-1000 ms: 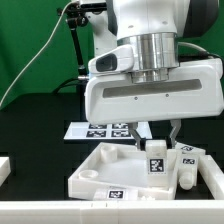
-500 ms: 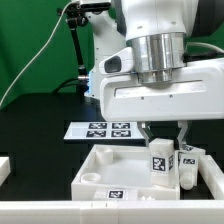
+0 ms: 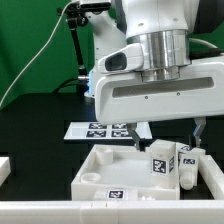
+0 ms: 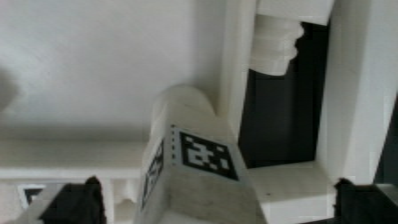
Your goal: Assemble one leg
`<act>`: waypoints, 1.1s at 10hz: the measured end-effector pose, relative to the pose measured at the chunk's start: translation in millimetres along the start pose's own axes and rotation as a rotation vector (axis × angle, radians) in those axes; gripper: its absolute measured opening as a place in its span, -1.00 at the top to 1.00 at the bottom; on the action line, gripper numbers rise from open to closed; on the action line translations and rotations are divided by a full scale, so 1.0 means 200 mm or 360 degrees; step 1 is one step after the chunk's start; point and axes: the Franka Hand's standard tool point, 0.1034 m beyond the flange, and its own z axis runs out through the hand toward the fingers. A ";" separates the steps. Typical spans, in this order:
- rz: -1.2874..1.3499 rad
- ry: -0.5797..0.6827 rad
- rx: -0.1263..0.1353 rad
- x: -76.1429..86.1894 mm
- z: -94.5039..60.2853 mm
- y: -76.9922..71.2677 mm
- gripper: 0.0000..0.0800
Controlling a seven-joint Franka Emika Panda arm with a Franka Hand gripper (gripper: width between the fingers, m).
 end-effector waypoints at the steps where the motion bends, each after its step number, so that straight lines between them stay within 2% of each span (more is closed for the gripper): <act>1: -0.0018 0.0002 0.0000 0.00 0.00 0.00 -0.62; 4: -0.0396 -0.0005 -0.0009 0.00 0.01 0.01 -0.62; 6: -0.0810 -0.0007 -0.0041 0.01 0.00 0.05 -0.62; 9: -0.1253 -0.0028 -0.0078 0.01 0.00 0.07 -0.62; 11: -0.1377 -0.0034 -0.0084 0.02 0.00 0.08 -0.62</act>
Offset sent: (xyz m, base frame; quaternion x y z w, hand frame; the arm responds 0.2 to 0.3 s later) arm 0.0000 0.0000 0.0000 0.0000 0.0000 -0.1296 0.9916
